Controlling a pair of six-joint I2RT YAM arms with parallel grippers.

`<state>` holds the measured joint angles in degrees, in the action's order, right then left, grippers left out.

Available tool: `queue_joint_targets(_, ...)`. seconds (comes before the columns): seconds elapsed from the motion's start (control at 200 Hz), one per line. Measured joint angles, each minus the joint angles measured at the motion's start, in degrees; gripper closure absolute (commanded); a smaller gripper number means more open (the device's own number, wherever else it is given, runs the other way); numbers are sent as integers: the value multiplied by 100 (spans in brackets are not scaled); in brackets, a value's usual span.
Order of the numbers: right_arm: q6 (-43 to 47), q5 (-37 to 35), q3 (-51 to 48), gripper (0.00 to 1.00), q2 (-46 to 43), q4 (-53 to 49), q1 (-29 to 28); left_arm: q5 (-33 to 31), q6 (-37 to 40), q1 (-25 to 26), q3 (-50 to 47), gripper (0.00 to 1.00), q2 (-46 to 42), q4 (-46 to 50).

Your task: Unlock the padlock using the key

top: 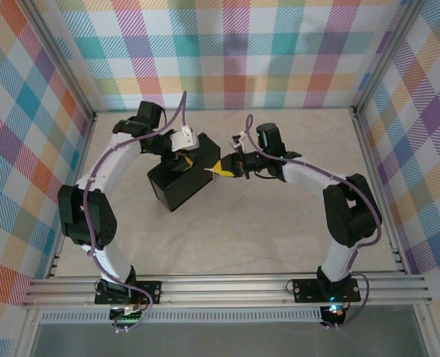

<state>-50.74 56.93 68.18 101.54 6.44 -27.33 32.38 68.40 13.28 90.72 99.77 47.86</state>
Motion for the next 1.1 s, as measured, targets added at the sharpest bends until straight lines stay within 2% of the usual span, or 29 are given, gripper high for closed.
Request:
queue_joint_targets(0.195, -2, 0, 0, 100, 0, 0, 0, 256, 85, 4, -4, 50, 74, 2)
queue_joint_targets(0.38, -2, 0, 0, 100, 2, 0, 0, 374, 181, 9, -9, 65, 90, 17)
queue_joint_targets(0.565, -2, 0, -2, 100, 2, 15, 7, 426, 219, 9, -9, 73, 90, 0)
queue_joint_targets(0.82, 2, 85, 63, 100, 0, -33, 184, 562, 214, 9, -9, 76, 90, 2)
queue_joint_targets(1.1, 396, 210, 796, 100, 2, -656, 304, 1005, 210, -46, -52, 79, 90, 44)
